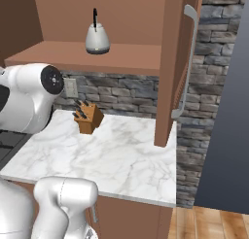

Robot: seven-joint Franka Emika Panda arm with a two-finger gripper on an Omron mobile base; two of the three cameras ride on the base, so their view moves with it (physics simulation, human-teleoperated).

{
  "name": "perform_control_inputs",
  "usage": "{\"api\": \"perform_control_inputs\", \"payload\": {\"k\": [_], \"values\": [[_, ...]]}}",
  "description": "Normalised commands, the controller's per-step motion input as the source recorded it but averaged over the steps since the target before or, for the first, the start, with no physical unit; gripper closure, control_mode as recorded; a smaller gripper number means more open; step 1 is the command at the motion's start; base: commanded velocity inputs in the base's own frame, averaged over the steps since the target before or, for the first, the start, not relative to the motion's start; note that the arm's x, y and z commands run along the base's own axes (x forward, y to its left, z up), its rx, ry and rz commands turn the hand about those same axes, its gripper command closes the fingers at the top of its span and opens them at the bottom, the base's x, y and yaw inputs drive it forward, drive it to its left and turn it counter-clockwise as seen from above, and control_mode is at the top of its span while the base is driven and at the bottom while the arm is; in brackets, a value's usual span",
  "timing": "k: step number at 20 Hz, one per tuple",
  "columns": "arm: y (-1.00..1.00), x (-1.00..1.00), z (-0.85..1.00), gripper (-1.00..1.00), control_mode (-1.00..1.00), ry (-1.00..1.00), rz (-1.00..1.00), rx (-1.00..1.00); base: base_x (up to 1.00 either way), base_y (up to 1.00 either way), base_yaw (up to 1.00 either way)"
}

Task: Open the cabinet, pick the kettle from the cabinet, and place it in the sink.

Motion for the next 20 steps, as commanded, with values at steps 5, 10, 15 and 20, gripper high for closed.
{"api": "perform_control_inputs", "payload": {"k": [5,10,15,20], "values": [[-0.36,0.0,0.03,-1.0,-1.0,-0.07,-0.22,-0.12,0.0,0.0,0.0],[-0.34,0.0,0.05,-1.0,-1.0,-0.01,-0.31,-0.1,0.0,0.0,0.0],[-0.34,0.0,0.05,-1.0,-1.0,0.0,-0.33,-0.08,0.0,0.0,0.0],[-0.3,0.02,0.05,-1.0,-1.0,0.0,-0.31,-0.11,0.0,0.0,0.0]]}}
